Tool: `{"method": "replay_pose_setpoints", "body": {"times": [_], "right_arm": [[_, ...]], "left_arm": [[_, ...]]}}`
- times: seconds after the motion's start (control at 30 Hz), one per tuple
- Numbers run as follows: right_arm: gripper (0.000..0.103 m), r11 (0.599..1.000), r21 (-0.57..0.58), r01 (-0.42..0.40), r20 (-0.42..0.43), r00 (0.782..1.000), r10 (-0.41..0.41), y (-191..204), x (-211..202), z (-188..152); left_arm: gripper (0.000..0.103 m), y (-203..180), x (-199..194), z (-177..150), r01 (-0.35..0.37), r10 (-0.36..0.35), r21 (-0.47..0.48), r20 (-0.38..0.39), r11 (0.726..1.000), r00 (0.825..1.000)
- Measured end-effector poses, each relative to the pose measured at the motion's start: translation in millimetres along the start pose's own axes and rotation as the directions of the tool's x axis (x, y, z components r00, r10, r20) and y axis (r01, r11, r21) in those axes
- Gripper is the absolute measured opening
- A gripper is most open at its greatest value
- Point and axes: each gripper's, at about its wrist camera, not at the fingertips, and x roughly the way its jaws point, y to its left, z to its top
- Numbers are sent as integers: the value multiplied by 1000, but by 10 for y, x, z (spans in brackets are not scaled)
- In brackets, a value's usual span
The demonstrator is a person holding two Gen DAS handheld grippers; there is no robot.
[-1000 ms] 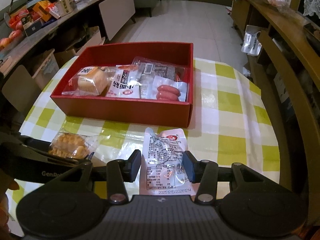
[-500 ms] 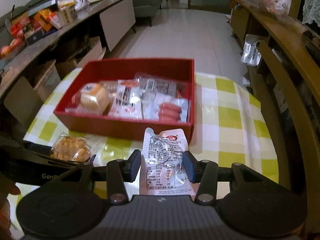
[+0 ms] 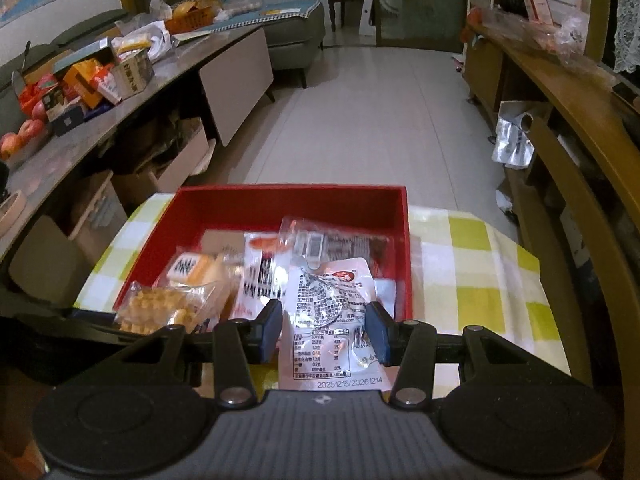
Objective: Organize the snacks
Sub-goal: 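Carry waffle pack with left tool while right tool carries sachet into box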
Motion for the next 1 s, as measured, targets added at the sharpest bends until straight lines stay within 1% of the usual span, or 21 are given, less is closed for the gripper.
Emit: {"method": "replay_pose_setpoints", "body": {"times": [0.33, 0.4, 0.5, 0.6, 0.67, 0.83, 1.0], "right_arm": [[52, 1000, 26, 5, 6, 1000, -5, -90, 318, 182], [52, 999, 35, 2, 3, 1000, -2, -113, 375, 205], [52, 999, 42, -2, 3, 1000, 2, -121, 457, 230], [52, 999, 52, -5, 4, 1000, 5, -126, 528, 253], [52, 998, 57, -7, 5, 1000, 7, -128, 578, 257], [52, 998, 65, 1, -8, 1000, -1, -144, 728, 243], [52, 997, 78, 2, -22, 1000, -1, -171, 850, 229]], "left_arm": [[85, -11, 198, 292, -30, 30, -9, 13, 1000, 999], [85, -32, 232, 334, -46, 46, -2, 21, 999, 999], [85, -50, 268, 380, -75, 75, 11, 37, 997, 997], [85, -28, 313, 414, -72, 72, 0, 34, 997, 997], [85, -25, 337, 437, -83, 83, 1, 38, 997, 996], [85, -59, 431, 471, -120, 118, 31, 49, 992, 992], [86, -41, 496, 494, -120, 118, 32, 45, 992, 992]]}}
